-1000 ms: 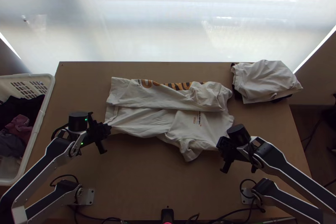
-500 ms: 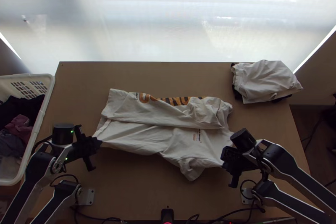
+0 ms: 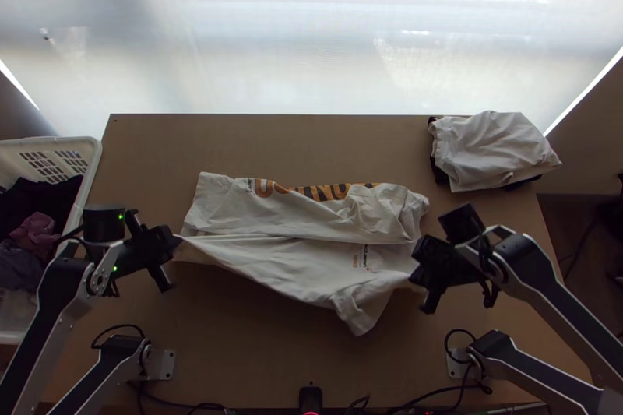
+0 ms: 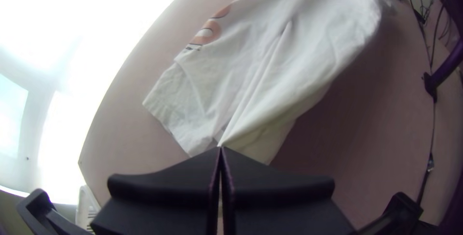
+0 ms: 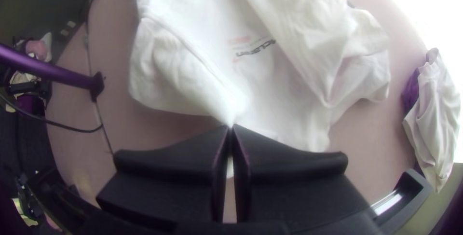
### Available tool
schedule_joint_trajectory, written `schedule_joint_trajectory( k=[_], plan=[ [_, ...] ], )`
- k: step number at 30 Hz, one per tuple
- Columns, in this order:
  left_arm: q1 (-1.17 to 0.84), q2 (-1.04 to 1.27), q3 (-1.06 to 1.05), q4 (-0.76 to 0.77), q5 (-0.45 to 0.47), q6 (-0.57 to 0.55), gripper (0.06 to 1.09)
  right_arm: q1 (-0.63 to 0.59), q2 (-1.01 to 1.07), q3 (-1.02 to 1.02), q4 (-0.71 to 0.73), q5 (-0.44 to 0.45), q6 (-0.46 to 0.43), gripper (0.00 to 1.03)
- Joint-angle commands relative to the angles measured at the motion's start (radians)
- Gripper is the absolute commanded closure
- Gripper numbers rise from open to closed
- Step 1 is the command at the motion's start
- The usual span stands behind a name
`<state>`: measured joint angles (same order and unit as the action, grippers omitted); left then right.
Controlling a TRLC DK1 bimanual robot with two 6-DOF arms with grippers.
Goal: Fold the t-shirt
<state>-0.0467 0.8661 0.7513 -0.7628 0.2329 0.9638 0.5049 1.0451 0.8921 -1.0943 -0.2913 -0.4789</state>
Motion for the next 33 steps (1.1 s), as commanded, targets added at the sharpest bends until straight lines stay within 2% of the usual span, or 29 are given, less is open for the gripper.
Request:
schedule_joint_trajectory(
  k=[1, 6, 15, 21, 28, 33],
  plan=[
    [0.062, 0.208, 0.049, 0.174, 0.008, -0.011, 1.05, -0.174, 0.174, 0.125, 0.054, -0.02, -0.05, 1.0],
    [0.019, 0.367, 0.145, 0.201, 0.008, -0.1, 1.05, -0.221, 0.282, 0.179, 0.097, -0.022, -0.05, 1.0],
    [-0.03, 0.501, 0.168, 0.275, -0.009, -0.116, 1.05, -0.319, 0.417, 0.225, 0.205, -0.02, -0.035, 1.0],
    [-0.022, 0.551, 0.164, 0.384, -0.037, -0.123, 1.05, -0.381, 0.437, 0.223, 0.278, -0.019, -0.013, 1.0],
    [-0.03, 0.629, 0.169, 0.418, -0.041, -0.134, 1.05, -0.364, 0.466, 0.197, 0.289, -0.019, -0.013, 1.0],
    [-0.073, 0.643, 0.089, 0.565, -0.093, -0.14, 1.05, -0.328, 0.48, 0.143, 0.346, 0.004, -0.001, 0.96]
  ],
)
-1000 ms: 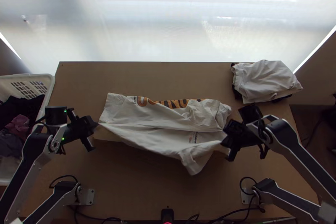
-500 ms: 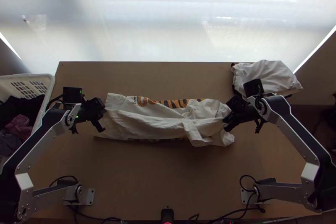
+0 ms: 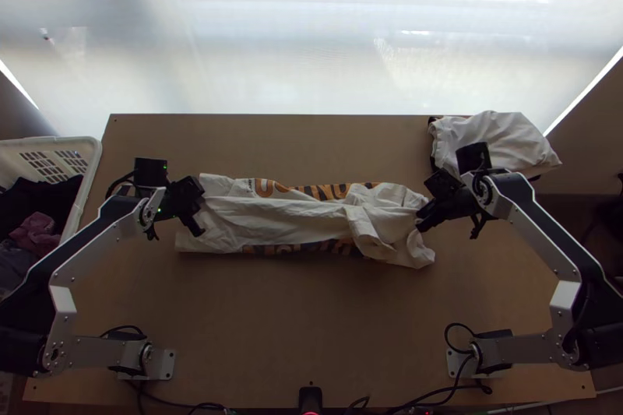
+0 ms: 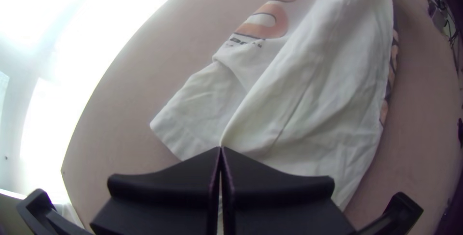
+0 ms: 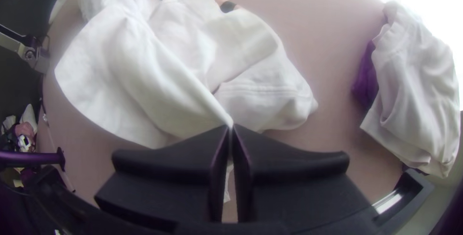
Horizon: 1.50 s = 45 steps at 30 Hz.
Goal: Fold the t-shirt
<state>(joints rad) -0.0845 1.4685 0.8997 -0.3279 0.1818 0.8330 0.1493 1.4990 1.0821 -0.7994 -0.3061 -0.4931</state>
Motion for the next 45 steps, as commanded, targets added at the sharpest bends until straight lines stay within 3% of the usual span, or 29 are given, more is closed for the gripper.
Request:
schedule_joint_trajectory(
  k=[1, 3, 5, 10, 12, 13, 14, 15, 26, 32, 35, 39, 43, 45],
  plan=[
    [-0.04, 0.047, -0.064, 0.151, -0.045, -0.02, 1.05, 0.036, 0.032, -0.048, 0.052, 0.021, 0.021, 0.95],
    [-0.049, 0.064, -0.067, 0.171, -0.047, -0.034, 1.04, 0.064, 0.044, -0.053, 0.054, 0.025, 0.036, 0.91],
    [-0.054, 0.076, -0.067, 0.193, -0.048, -0.041, 0.93, 0.085, 0.049, -0.056, 0.075, 0.042, 0.051, 0.85],
    [-0.043, 0.107, -0.05, 0.231, -0.064, -0.041, 0.85, 0.081, 0.092, -0.04, 0.12, 0.056, 0.056, 0.84],
    [-0.032, 0.108, -0.045, 0.24, -0.065, -0.044, 0.66, 0.073, 0.106, -0.025, 0.124, 0.056, 0.065, 0.81],
    [-0.026, 0.107, -0.044, 0.254, -0.071, -0.052, 0.48, 0.068, 0.109, -0.019, 0.124, 0.056, 0.071, 0.76],
    [-0.017, 0.105, -0.039, 0.268, -0.082, -0.066, 0.22, 0.067, 0.109, -0.016, 0.123, 0.056, 0.079, 0.68],
    [-0.006, 0.101, -0.028, 0.262, -0.084, -0.081, 0.09, 0.065, 0.109, -0.013, 0.123, 0.056, 0.083, 0.61],
    [0.091, -0.023, 0.013, 0.159, -0.068, -0.121, 0.1, 0.042, -0.017, -0.004, 0.003, 0.071, 0.1, 0.17],
    [0.181, -0.066, 0.033, 0.102, -0.022, -0.11, 0.1, -0.001, -0.108, 0.01, -0.089, 0.075, 0.087, 0.14],
    [0.221, -0.08, 0.045, 0.078, -0.016, -0.112, 0.1, -0.002, -0.149, 0.032, -0.129, 0.076, 0.087, 0.2],
    [0.246, -0.125, 0.065, -0.036, 0.025, -0.172, 0.1, 0.07, -0.214, 0.07, -0.104, 0.096, 0.143, 0.62],
    [0.215, -0.208, 0.051, -0.151, 0.058, -0.195, 0.11, 0.24, -0.264, 0.01, 0.031, 0.283, 0.149, 1.0],
    [0.196, -0.238, 0.045, -0.191, 0.058, -0.216, 0.11, 0.299, -0.269, -0.028, 0.068, 0.323, 0.13, 1.0]
  ],
)
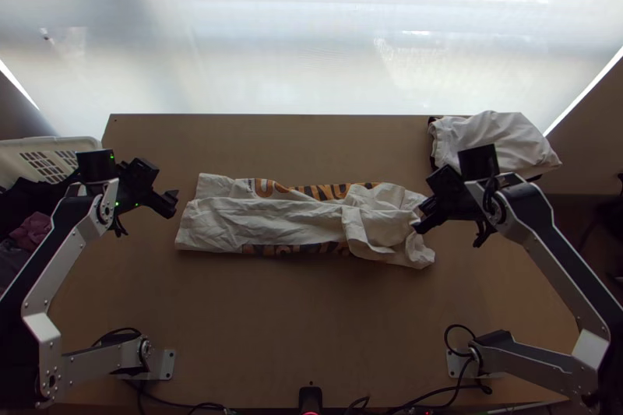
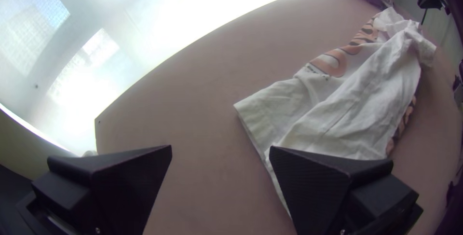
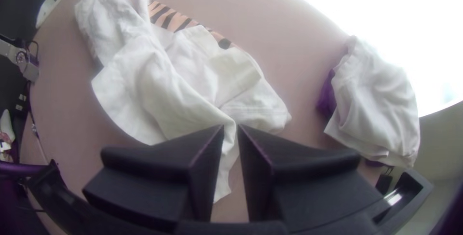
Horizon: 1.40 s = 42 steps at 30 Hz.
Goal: Fold the t-shirt
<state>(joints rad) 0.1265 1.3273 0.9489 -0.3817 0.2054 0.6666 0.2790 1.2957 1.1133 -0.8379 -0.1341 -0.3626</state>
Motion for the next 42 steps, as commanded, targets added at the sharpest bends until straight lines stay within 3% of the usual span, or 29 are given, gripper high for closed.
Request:
schedule_joint_trajectory(
  k=[1, 9, 10, 15, 17, 19, 23, 25, 28, 33, 42],
  plan=[
    [-0.021, -0.111, -0.009, -0.152, 0.034, -0.058, 0.11, 0.203, -0.067, -0.079, 0.122, 0.176, -0.013, 1.0],
    [-0.053, -0.227, -0.094, -0.187, 0.032, -0.064, 0.11, 0.488, -0.104, -0.285, 0.324, 0.467, -0.184, 1.0],
    [-0.053, -0.234, -0.099, -0.187, 0.032, -0.065, 0.11, 0.5, -0.104, -0.288, 0.332, 0.473, -0.185, 1.0],
    [-0.053, -0.244, -0.107, -0.204, 0.031, -0.076, 0.11, 0.477, -0.081, -0.201, 0.33, 0.435, -0.029, 1.0],
    [-0.053, -0.244, -0.108, -0.204, 0.032, -0.087, 0.11, 0.477, -0.082, -0.187, 0.359, 0.432, 0.079, 1.0],
    [-0.056, -0.243, -0.11, -0.201, 0.032, -0.088, 0.11, 0.443, -0.084, -0.17, 0.372, 0.349, 0.223, 1.0],
    [-0.067, -0.24, -0.119, -0.197, 0.025, -0.107, 0.11, 0.434, -0.087, -0.217, 0.477, 0.28, 0.329, 1.0],
    [-0.067, -0.24, -0.136, -0.187, 0.022, -0.107, 0.11, 0.407, -0.084, -0.23, 0.5, 0.192, 0.395, 1.0],
    [-0.077, -0.24, -0.156, -0.184, 0.022, -0.127, 0.11, 0.402, -0.058, -0.254, 0.533, 0.102, 0.402, 1.0],
    [-0.169, -0.221, -0.167, -0.197, 0.023, -0.203, 0.11, 0.531, 0.085, -0.299, 0.596, 0.099, 0.266, 1.0],
    [-0.242, -0.209, -0.179, -0.223, 0.022, -0.203, 0.11, 0.574, 0.174, -0.302, 0.734, 0.12, 0.202, 1.0]
  ],
)
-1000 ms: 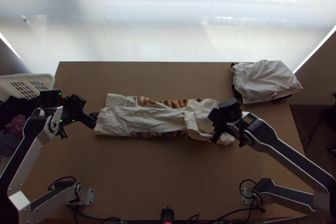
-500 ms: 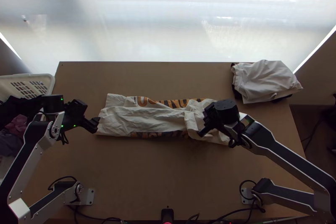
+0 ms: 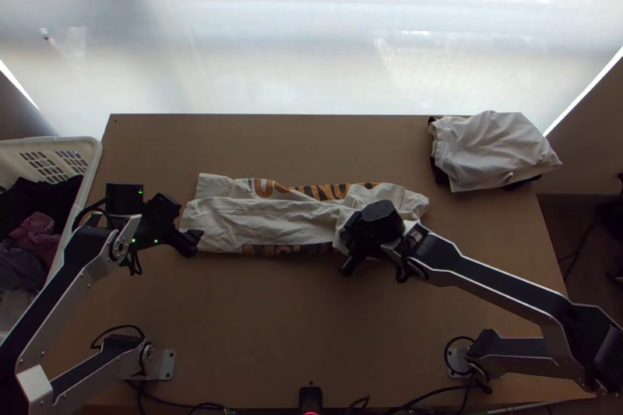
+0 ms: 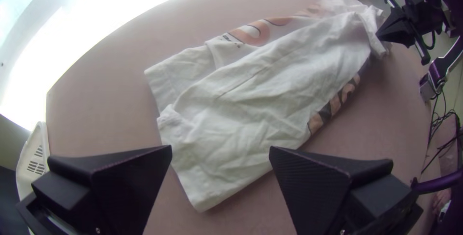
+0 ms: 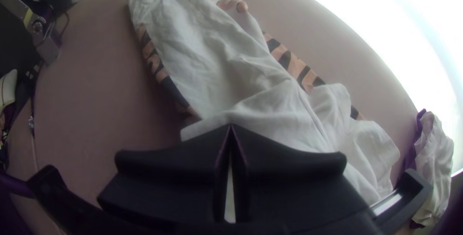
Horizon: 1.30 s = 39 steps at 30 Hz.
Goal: Fold the t-shirt
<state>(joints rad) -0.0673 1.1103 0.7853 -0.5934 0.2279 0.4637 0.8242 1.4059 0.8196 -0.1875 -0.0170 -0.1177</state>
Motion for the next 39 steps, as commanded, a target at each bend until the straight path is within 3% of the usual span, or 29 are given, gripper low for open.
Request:
schedule_joint_trajectory(
  k=[1, 14, 21, 26, 34, 39],
  plan=[
    [-0.048, 0.008, -0.014, -0.013, -0.001, 0.001, 0.11, 0.024, 0.064, -0.005, 0.083, 0.003, -0.046, 1.0],
    [-0.124, 0.025, -0.047, 0.0, -0.024, -0.013, 0.11, -0.06, 0.228, 0.03, 0.089, 0.003, -0.082, 1.0],
    [-0.183, 0.028, -0.123, 0.115, -0.168, 0.161, 0.11, -0.068, 0.246, 0.07, 0.086, 0.003, -0.082, 1.0],
    [-0.197, -0.01, -0.162, 0.165, -0.202, 0.326, 0.11, -0.066, 0.245, 0.081, 0.08, 0.003, -0.079, 1.0],
    [-0.328, -0.178, -0.265, 0.176, -0.223, 0.414, 0.11, -0.068, 0.251, 0.089, 0.079, 0.003, -0.08, 1.0],
    [-0.442, -0.233, -0.348, 0.241, -0.314, 0.424, 0.1, -0.082, 0.258, 0.098, 0.079, 0.003, -0.08, 1.0]
  ],
)
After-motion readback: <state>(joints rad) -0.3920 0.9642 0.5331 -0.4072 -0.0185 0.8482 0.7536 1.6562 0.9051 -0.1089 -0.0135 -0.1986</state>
